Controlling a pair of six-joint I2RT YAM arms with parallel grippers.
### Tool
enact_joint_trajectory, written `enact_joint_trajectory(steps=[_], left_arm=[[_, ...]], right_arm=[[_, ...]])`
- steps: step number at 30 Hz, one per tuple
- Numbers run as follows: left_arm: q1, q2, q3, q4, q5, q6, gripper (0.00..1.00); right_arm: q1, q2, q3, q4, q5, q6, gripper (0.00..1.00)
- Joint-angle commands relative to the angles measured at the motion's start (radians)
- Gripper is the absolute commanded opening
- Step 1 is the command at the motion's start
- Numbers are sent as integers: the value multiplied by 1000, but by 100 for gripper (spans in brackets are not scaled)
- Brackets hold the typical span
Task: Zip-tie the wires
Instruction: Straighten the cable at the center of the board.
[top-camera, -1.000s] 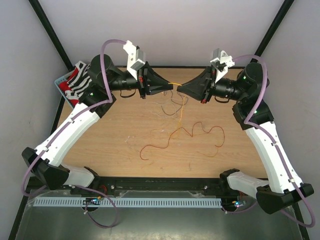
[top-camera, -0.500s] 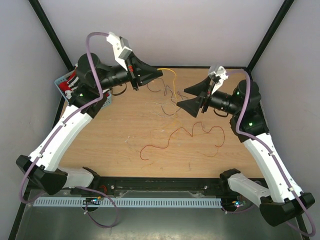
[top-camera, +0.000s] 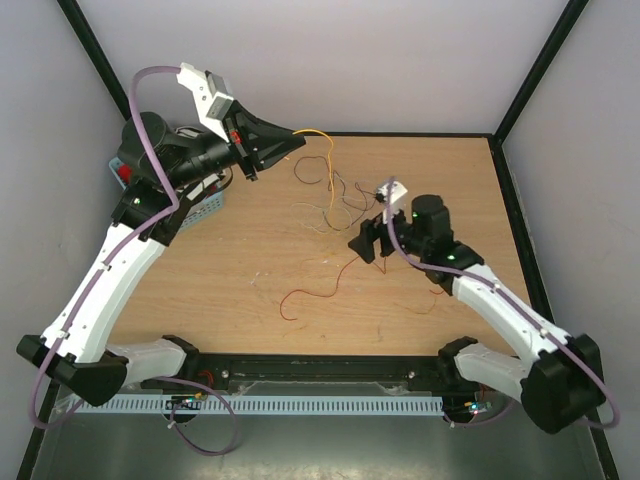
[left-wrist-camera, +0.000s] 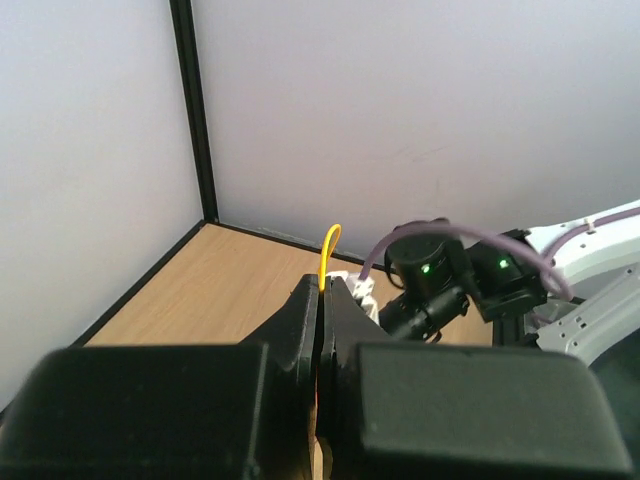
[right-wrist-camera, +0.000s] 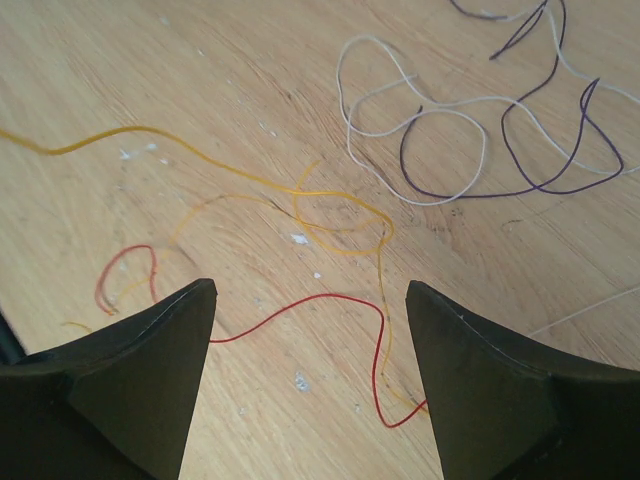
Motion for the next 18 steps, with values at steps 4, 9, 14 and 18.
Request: enact_joint_trajectory(steps=[4,9,14,18], left_arm=[[5,-17,-3,-4,2,-15,0],[8,-20,1,-9,8,-19,0],[10,-26,3,-13,6,-19,0],[12,-25,4,-13,12,-24,0]], right_arm=[[85,191,10,173,236,-117,88],[87,313,44,233,285,-225,90],[88,391,65,257,216,-239,89],[92,447,69,317,181,-240,85]])
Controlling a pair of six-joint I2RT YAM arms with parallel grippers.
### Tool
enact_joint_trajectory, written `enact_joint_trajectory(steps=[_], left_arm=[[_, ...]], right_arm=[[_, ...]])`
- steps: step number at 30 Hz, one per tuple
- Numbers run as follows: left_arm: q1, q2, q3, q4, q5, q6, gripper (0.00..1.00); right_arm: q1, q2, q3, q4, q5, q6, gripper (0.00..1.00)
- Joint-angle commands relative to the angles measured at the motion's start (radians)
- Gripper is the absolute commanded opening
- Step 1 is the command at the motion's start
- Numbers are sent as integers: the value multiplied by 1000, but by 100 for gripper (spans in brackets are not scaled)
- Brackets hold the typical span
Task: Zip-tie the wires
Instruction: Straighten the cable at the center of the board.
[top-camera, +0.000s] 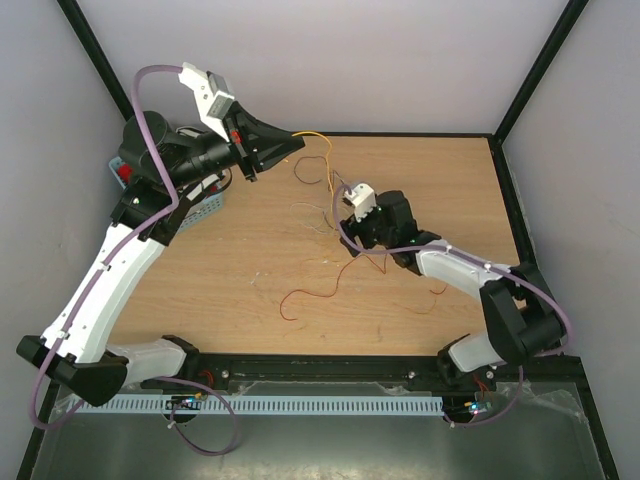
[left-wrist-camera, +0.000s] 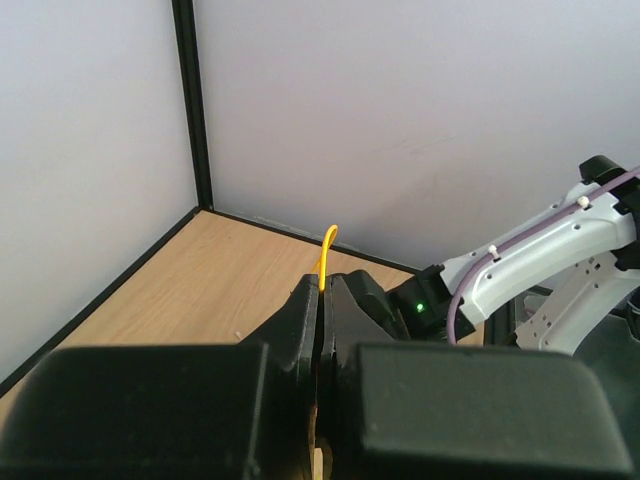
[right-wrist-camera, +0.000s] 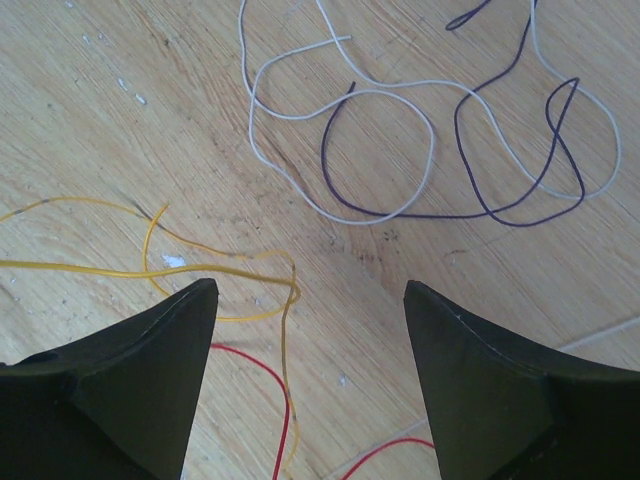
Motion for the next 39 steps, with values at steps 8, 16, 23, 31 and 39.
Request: enact_joint_trajectory(steps=[8,16,23,31,39], left_arm=[[10,-41,-7,16,4,-18,0],[89,-99,-72,-22,-41,-63,0],[180,-191,-230,-113,-72,-88,0],[203,-265,-346,-169,-97,-67,0],[214,-260,-347,-182,-90,-57,0]], right_arm=[[9,141,81,158,-121,-20,52],[8,83,90,114,62,-36,3],[5,111,175,-31,260,-140,0],[5,128,158,-143,223,-198,0],[5,76,91,-184,178,-231,0]])
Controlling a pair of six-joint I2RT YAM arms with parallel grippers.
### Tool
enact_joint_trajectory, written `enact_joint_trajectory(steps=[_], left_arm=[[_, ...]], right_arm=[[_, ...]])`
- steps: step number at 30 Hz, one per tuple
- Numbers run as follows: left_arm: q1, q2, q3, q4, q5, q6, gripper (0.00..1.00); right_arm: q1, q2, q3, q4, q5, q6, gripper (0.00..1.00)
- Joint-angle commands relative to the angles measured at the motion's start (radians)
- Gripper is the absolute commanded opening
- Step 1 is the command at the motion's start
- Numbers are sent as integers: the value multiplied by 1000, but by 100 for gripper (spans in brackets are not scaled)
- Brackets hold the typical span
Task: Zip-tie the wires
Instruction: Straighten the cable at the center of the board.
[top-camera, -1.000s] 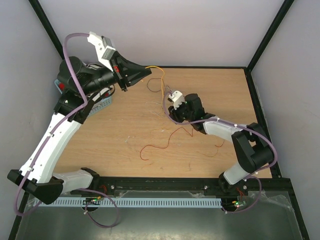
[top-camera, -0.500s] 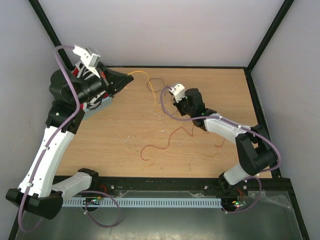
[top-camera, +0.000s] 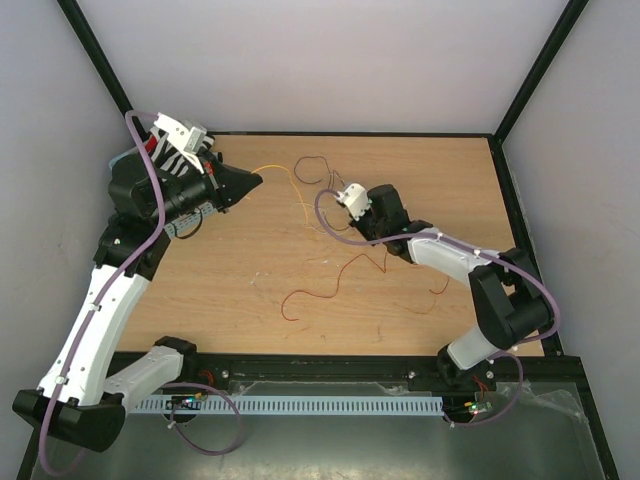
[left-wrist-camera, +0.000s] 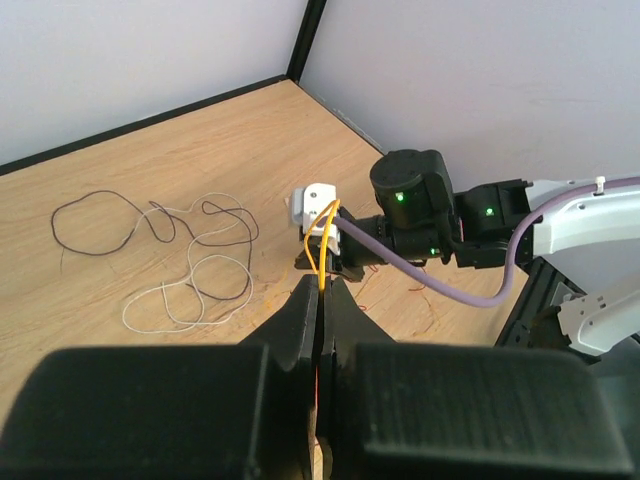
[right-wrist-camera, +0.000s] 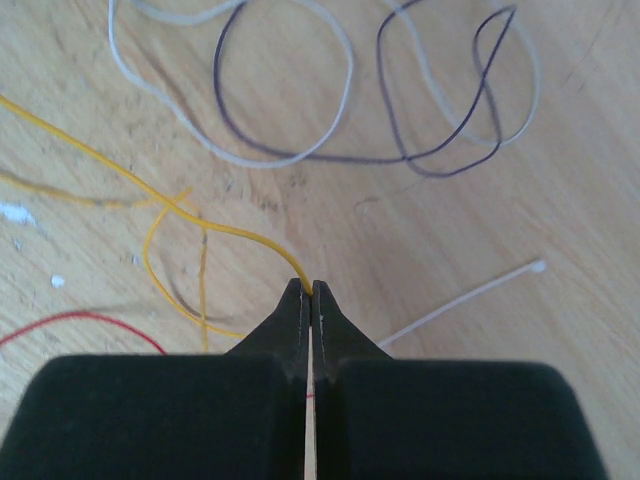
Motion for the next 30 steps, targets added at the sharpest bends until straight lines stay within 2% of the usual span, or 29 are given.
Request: enact_joint_trajectory(steps=[1,6,11,13,19,24,30], left_arm=[[7,-12,-2,4,4,10,0],[12,-15,-6,0,6,12,0],[18,-15,-15,-2,7,15,0],[20,-14,-15,-3,7,15,0],[32,-14,-16,-30,7,16,0],[56,-16,-24,-165,-10,37,0],[66,-59,-134,-257,2,35,0]], right_arm=[[4,-41,-38,-49,1,-31,0],[4,-37,-27,-91,49,-33,0],[3,-110,-98,21,-35,-21,0],[4,-123,-115,38,-7,-13,0],[4,-45,-45,-15,265,2,0],[-7,-22,31,-2,505,36,0],[-35,-49,143,-116,709,22,0]])
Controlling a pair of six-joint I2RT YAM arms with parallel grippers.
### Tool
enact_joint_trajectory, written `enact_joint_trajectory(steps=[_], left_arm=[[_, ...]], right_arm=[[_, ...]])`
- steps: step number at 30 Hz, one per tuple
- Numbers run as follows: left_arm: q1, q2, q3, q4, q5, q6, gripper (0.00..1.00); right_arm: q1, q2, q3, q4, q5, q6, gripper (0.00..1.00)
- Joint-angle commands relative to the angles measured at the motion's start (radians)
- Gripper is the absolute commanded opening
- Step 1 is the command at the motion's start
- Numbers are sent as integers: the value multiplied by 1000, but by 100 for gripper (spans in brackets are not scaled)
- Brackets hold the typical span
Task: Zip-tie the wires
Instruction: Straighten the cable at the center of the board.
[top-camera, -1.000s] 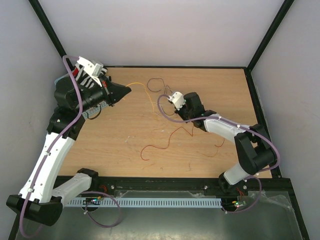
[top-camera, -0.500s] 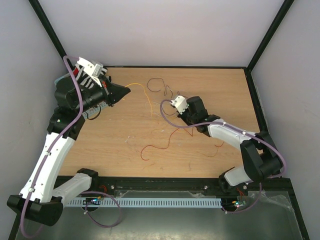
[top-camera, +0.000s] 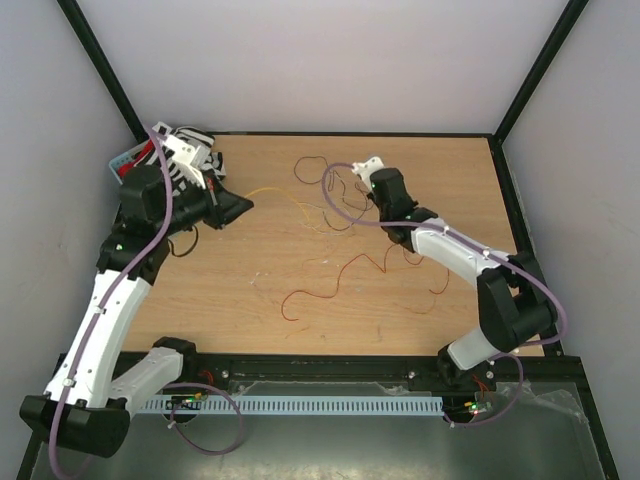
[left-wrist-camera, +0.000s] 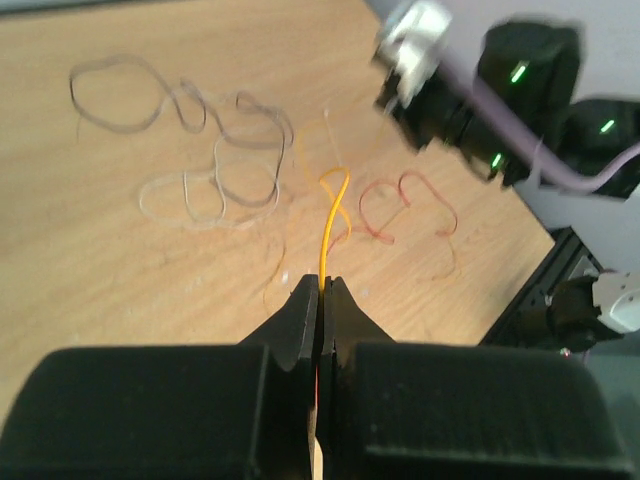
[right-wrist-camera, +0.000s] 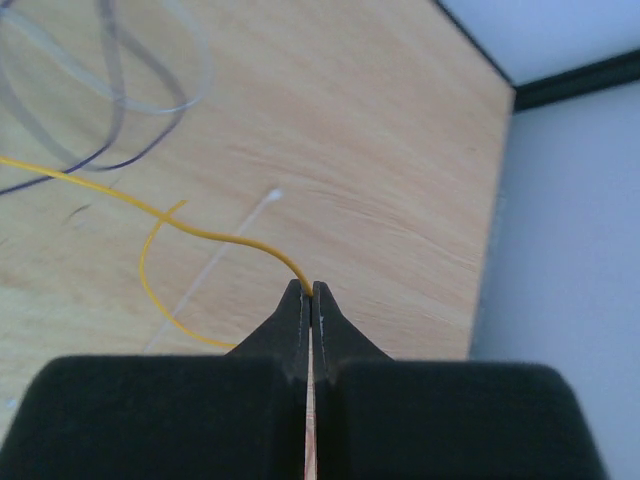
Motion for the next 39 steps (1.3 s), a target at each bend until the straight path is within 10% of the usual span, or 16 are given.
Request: enact_joint_trajectory(steps=[1,15,32,39], left_arm=[[8,-50,-102,-83,24,-13,0],[-42,-56,-410,-49,137,-162,0],[-196,-15,-661,106,-15,-303,0],[-220,59,-700,172,-18,-307,0]], right_arm=[[-28,-45,80,-113,229,22,0],[-120,-301,-115,-358,331,90,0],[-130,-174,-197,-380,174,9,0],[-130,-129,-166,-387,149,20,24]])
